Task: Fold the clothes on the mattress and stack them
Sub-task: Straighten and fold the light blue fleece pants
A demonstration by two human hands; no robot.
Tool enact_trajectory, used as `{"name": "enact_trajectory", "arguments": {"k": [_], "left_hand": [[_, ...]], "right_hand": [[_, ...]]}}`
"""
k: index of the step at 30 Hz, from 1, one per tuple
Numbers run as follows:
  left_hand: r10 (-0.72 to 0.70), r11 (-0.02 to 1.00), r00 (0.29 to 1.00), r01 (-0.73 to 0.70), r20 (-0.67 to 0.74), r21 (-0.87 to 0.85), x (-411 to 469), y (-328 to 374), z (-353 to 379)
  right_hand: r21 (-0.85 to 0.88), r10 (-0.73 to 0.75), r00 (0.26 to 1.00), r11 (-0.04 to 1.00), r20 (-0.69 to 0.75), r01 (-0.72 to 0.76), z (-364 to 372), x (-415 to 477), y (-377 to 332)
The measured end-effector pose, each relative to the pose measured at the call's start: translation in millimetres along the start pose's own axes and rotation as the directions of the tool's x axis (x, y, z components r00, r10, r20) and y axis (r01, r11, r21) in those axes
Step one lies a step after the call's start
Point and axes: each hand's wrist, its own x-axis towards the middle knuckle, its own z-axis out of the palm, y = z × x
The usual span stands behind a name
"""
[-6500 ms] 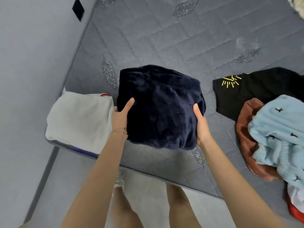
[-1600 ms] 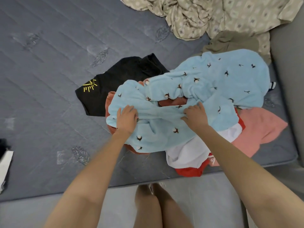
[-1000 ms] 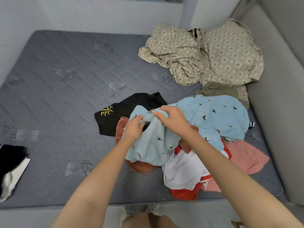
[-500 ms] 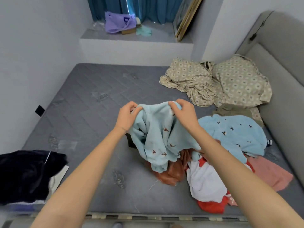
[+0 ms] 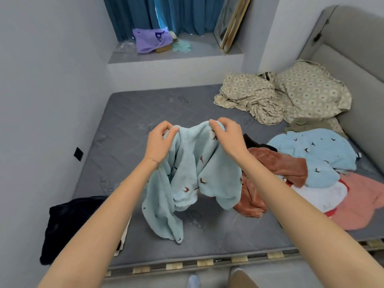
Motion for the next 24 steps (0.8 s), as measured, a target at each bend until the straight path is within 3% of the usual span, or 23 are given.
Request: {"name": "enact_trajectory", "arguments": {"k": [13, 20, 24], "left_hand": [[0.003, 0.997, 0.997, 0.004, -0.083, 0.077, 26, -20, -60], [-0.01, 0.997, 0.997, 0.015, -0.073, 0.069, 59, -64, -87], [-0.08, 0.995, 0.997, 0.079, 0.013, 0.065, 62, -112, -96]], "right_hand": [[0.047, -0.043, 0.981, 0.998, 0.189, 0.035, 43, 8, -27], [0.093, -0.001, 0.988, 0.996, 0.153, -0.013, 95, 22, -27], [0.044, 0.087, 0.991, 0.995, 0.105, -0.092, 136, 20, -6]]}}
